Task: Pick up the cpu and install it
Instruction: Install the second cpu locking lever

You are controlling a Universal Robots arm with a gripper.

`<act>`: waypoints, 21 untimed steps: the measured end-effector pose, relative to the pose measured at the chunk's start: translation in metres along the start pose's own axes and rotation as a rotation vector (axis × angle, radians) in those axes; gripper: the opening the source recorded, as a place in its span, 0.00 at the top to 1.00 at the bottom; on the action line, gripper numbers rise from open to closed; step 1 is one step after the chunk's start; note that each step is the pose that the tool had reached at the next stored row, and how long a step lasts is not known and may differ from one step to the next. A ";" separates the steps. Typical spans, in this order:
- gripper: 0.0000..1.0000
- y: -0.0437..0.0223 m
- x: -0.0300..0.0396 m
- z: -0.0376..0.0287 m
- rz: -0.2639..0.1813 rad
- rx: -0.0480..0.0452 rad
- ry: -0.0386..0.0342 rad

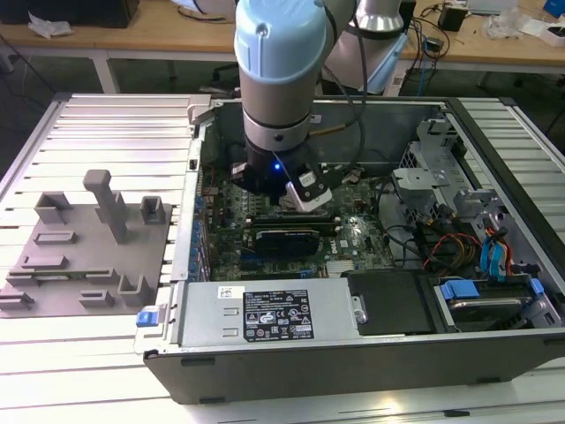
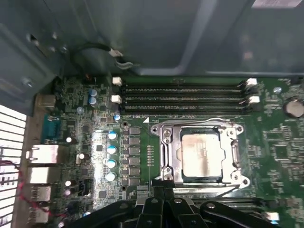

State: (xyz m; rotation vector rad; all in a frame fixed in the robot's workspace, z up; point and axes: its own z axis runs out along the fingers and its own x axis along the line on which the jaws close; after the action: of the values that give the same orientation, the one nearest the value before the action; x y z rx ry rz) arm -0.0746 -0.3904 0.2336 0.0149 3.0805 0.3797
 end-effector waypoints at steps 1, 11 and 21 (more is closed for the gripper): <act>0.89 0.0011 -0.0001 -0.0042 0.000 0.0001 0.0000; 0.89 0.0055 -0.0253 -0.0206 0.008 0.0005 0.0057; 0.89 -0.0053 -0.0268 -0.0060 0.017 0.0008 0.0033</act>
State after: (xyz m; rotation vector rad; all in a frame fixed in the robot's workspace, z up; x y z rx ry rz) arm -0.0481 -0.3973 0.2391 0.0412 3.0857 0.3796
